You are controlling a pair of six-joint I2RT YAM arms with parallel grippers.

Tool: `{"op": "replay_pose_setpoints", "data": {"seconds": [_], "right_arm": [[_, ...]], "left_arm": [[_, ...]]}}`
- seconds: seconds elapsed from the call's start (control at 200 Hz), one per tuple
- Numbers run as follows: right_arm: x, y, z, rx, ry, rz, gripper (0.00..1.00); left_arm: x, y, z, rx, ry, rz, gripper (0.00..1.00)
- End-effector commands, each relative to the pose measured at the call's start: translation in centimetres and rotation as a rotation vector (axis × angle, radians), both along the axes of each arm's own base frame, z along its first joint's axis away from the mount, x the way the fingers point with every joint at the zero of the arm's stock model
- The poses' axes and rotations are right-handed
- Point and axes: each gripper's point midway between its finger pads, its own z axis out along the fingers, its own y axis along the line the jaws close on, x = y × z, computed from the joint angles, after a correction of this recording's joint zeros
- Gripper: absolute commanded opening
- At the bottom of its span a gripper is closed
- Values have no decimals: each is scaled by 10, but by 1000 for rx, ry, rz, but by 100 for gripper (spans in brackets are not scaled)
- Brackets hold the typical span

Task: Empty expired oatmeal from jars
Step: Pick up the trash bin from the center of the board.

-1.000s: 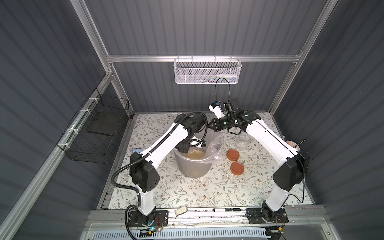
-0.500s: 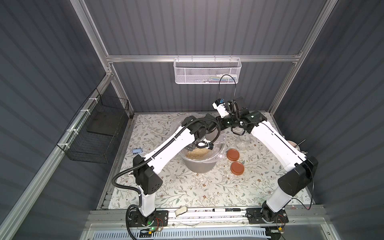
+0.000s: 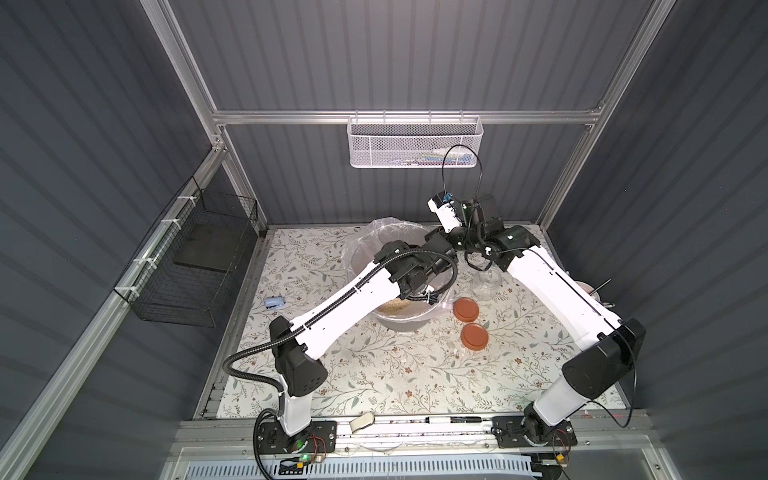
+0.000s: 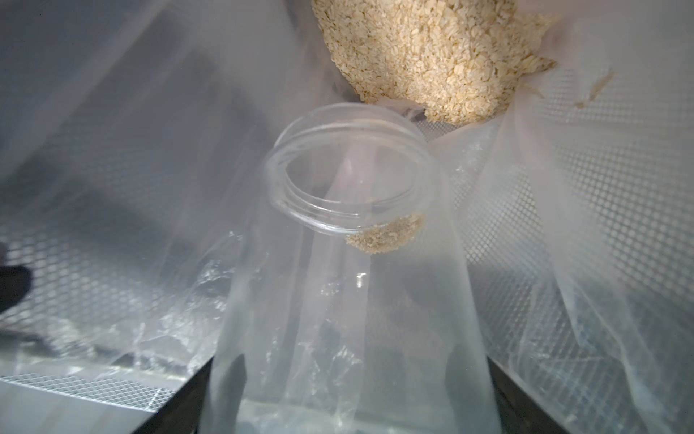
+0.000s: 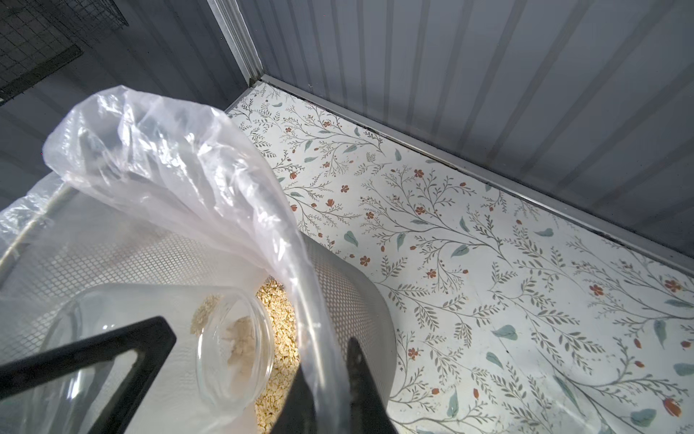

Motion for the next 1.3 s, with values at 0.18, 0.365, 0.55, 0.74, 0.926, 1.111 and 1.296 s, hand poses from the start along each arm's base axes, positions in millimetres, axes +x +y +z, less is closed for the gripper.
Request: {"op": "replay_pose_setpoints", "data": {"seconds": [0.18,0.365,0.55,0.74,0.926,1.111,1.296], "right_arm": [[-3,13,40,93,-138,36,0],[-2,12,41,93,-134,25,0],[-2,12,37,88,-121,24,0],[-2,14,41,104,-128,24,0],[-2,17,34,75,-113,33,0],[0,21,36,108,-111,35,0],[-3,20,33,80,-112,33,0]], "left_arm": [[-5,16,31,-3,-83,-18,0],[-15,19,16,10,-29,-81,0],[-17,39,7,35,-16,-43,0],[-17,35,1,-5,22,-73,0],[-9,34,1,1,10,-48,0],[0,5,4,-21,-14,-127,0],[7,-13,-21,-32,39,-125,0]]}}
